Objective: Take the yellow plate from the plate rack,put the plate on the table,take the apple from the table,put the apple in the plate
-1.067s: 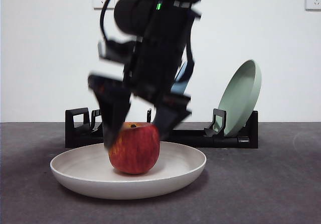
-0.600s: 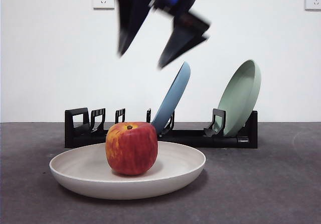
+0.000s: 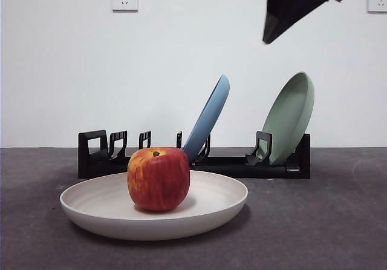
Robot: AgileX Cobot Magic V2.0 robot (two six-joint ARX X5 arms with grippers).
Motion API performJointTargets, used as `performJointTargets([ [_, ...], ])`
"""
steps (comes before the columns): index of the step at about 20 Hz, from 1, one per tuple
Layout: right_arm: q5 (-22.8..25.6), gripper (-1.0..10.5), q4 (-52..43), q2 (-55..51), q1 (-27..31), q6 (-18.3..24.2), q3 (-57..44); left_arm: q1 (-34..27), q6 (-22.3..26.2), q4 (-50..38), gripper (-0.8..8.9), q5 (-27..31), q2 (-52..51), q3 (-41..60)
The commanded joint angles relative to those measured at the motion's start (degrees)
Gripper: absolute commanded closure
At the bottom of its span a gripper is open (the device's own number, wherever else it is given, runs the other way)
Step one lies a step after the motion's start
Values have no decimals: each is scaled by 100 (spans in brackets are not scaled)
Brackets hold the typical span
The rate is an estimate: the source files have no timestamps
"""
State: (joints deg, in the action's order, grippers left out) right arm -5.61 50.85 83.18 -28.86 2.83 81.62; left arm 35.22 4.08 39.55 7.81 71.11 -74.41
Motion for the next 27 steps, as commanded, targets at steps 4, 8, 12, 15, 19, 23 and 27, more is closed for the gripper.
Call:
performJointTargets([
  [4,-28,958,-953,-629,55,-341,-1167,-496,-105,-658,821,-538,-186,1128],
  [8,26,958,-1928,-1508,-181,-726,-2549,-496,-634,-1604,821,-555,-752,2618],
  [12,549,958,-2404,-2549,-540,-1064,-3735,-393,-1239,-2295,821,-514,-1759,3860],
  [15,1071,958,-2627,-3388,-896,-1379,-4419,-326,-1495,-2363,821,-481,-2649,4428],
  [19,1049,958,-2415,-3943,-1023,-1491,-4688,-289,-1617,-2177,818,-494,-3425,4701],
  [23,1049,946,-2420,-3947,-1021,-1600,-4686,-293,-1655,-1648,818,-505,-3366,4701],
  [27,1049,946,-2420,-3947,-1021,-1600,-4686,-293,-1655,-1615,817,-505,-3338,4701],
])
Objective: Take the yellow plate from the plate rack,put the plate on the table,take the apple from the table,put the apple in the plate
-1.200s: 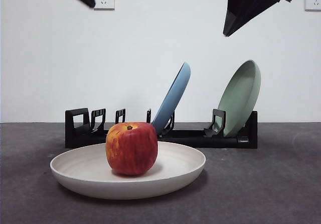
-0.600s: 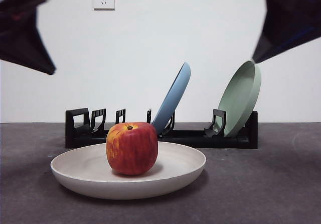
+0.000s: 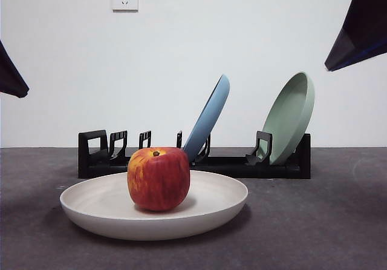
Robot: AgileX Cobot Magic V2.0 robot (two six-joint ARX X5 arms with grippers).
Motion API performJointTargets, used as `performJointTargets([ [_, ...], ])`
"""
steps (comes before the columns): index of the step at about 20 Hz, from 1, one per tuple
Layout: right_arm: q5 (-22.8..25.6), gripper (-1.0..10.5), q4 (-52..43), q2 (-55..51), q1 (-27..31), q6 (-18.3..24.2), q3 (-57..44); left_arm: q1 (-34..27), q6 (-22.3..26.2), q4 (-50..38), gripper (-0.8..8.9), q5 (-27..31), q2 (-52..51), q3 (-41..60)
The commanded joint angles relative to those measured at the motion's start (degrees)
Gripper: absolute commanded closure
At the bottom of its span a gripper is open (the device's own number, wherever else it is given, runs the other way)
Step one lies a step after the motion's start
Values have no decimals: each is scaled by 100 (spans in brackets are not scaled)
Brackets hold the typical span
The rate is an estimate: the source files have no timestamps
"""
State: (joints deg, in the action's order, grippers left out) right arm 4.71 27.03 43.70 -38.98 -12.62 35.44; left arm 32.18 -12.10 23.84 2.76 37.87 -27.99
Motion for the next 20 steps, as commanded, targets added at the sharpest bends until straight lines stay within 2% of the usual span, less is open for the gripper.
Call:
performJointTargets([
  [1,17,946,-37,0,-9,-55,-68,11,-37,-44,818,7,-13,59],
  [5,15,946,-37,0,-9,-55,-68,11,-35,-22,818,4,-59,59],
  [8,15,946,-35,0,-9,-55,-68,-133,79,37,818,0,-595,59],
  [9,17,946,-37,0,-9,-52,-68,-297,280,55,818,-2,-872,59],
  [14,17,946,-37,0,-9,-52,-68,-1585,680,-155,817,-4,-2122,74],
  [17,15,946,-35,0,-9,-55,-68,-2184,752,-35,818,22,-2728,76],
  [19,17,946,-37,0,-9,-52,-68,-2385,1340,-39,817,120,-2957,96],
  [20,17,946,-37,0,-9,-52,-68,-2465,1427,-11,817,164,-2999,170],
])
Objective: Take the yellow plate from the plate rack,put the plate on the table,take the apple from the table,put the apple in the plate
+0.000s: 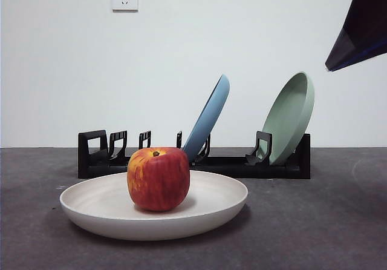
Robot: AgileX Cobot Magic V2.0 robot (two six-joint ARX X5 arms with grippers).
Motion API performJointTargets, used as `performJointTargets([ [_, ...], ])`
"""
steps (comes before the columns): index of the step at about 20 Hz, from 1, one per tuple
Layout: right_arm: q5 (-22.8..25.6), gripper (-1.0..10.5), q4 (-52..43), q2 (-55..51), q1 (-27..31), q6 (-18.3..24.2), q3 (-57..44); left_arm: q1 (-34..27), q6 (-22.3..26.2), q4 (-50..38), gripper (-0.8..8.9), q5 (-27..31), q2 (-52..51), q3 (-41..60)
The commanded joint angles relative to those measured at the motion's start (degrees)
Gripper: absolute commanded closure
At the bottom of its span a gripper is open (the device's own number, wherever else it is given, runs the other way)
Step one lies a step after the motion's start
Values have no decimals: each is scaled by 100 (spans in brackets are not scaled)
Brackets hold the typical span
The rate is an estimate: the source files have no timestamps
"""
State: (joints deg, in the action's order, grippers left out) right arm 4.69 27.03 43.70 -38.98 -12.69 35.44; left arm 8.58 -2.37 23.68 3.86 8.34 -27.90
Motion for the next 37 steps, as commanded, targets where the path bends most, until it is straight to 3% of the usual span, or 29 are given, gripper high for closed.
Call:
performJointTargets([
  [1,17,946,-37,0,-9,-48,-68,-190,575,-4,817,48,-68,297],
  [9,17,946,-37,0,-9,-48,-68,-684,608,-1469,817,-286,-398,2212],
  [13,20,946,-35,0,-9,-48,-68,-686,584,-1484,817,-284,-831,2684],
  [34,17,946,-37,0,-9,-46,-68,-682,479,-1300,817,-400,-822,2767],
  [35,17,946,-28,-4,-9,2,-68,-682,479,-1298,817,-400,-822,2767],
  [37,192,946,74,-376,76,706,-72,-682,479,-1300,817,-402,-822,2767],
])
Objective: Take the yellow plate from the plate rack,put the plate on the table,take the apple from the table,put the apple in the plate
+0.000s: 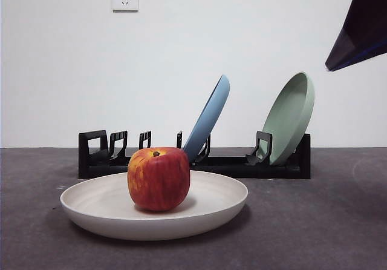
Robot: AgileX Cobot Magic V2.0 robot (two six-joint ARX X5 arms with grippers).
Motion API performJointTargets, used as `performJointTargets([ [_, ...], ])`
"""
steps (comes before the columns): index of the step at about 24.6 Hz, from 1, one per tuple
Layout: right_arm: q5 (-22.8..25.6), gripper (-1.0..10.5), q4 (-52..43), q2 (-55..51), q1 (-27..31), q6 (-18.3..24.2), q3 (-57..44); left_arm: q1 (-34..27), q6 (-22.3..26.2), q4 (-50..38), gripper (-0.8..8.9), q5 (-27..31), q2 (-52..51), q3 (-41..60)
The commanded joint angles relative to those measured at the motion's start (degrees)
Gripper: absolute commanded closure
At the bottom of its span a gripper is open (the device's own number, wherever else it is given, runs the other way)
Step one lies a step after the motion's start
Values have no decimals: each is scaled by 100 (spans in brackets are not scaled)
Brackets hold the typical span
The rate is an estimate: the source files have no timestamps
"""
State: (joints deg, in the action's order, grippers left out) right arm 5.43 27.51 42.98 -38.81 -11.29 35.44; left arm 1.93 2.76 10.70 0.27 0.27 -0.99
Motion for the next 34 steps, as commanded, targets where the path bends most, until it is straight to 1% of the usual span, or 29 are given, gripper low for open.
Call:
performJointTargets([
  [1,96,946,33,-557,144,841,-85,-17,-35,0,817,-42,-15,76],
  [2,92,946,-61,-776,269,1027,-118,-17,-35,-2,817,-42,-15,76],
  [4,48,946,-612,-1366,791,1375,-380,-15,-35,-2,817,-42,-15,76],
  [6,42,946,-1364,-1954,1416,1462,-892,-17,-35,-2,817,-42,-15,76],
  [7,-44,946,-1676,-2221,1705,1460,-1185,-17,-35,-2,817,-42,-15,76],
  [10,-870,946,-2098,-2929,2393,1478,-2031,-17,-35,-2,817,-42,-15,76],
  [11,-1010,946,-2142,-3056,2487,1475,-2218,-17,-35,-2,817,-42,-15,76],
  [13,-1165,946,-2199,-3276,2599,1475,-2551,-17,-35,-2,817,-42,-15,76],
  [16,-1156,946,-2192,-3587,2667,1368,-2946,-17,-35,-2,817,-42,-15,76],
  [20,-1152,946,-2194,-3845,2671,1370,-3248,-17,-35,-2,817,-42,-15,76],
  [25,-1147,946,-2216,-4065,2675,1379,-3493,-17,-35,-2,817,-42,-15,76],
  [34,-1154,946,-1733,-4293,2675,1416,-3510,-17,-35,-4,817,-42,-15,76],
])
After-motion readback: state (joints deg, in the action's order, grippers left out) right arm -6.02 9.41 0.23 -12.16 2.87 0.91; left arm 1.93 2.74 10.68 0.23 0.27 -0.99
